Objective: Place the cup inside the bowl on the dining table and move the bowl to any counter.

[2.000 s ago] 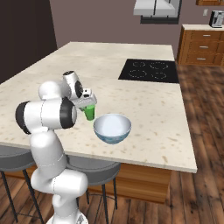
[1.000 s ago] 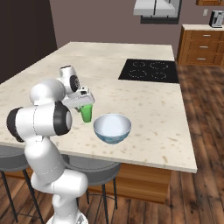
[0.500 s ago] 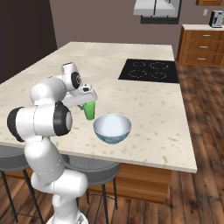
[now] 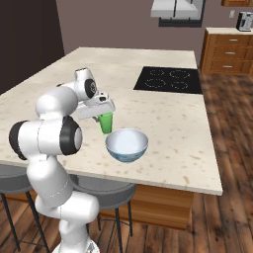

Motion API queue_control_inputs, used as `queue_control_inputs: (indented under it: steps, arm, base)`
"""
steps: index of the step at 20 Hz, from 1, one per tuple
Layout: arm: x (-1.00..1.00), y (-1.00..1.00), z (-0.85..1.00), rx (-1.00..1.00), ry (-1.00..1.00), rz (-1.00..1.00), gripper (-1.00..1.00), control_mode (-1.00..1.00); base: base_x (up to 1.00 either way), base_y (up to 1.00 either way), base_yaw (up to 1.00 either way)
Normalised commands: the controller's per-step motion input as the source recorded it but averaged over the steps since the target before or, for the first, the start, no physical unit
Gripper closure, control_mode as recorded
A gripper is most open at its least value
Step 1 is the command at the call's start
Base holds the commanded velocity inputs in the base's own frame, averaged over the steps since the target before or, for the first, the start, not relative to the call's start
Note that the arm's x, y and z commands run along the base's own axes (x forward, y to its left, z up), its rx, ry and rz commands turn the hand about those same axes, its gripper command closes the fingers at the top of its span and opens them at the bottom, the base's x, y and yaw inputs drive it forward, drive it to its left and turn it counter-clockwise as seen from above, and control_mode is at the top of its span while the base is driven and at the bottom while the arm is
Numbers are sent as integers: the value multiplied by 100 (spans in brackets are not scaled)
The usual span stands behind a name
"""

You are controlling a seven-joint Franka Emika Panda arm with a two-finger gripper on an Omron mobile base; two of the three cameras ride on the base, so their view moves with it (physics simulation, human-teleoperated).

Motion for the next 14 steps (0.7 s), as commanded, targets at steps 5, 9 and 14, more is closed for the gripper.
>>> queue_control_inputs:
  steps: [5, 9, 14]
  arm:
    - [5, -34, 0, 0, 0, 0, 100, -100]
    - [11, -39, 0, 0, 0, 2, 100, -100]
    - [6, -39, 0, 0, 0, 2, 100, -100]
  base:
    - [0, 0, 0]
    - [0, 0, 0]
    - [0, 0, 0]
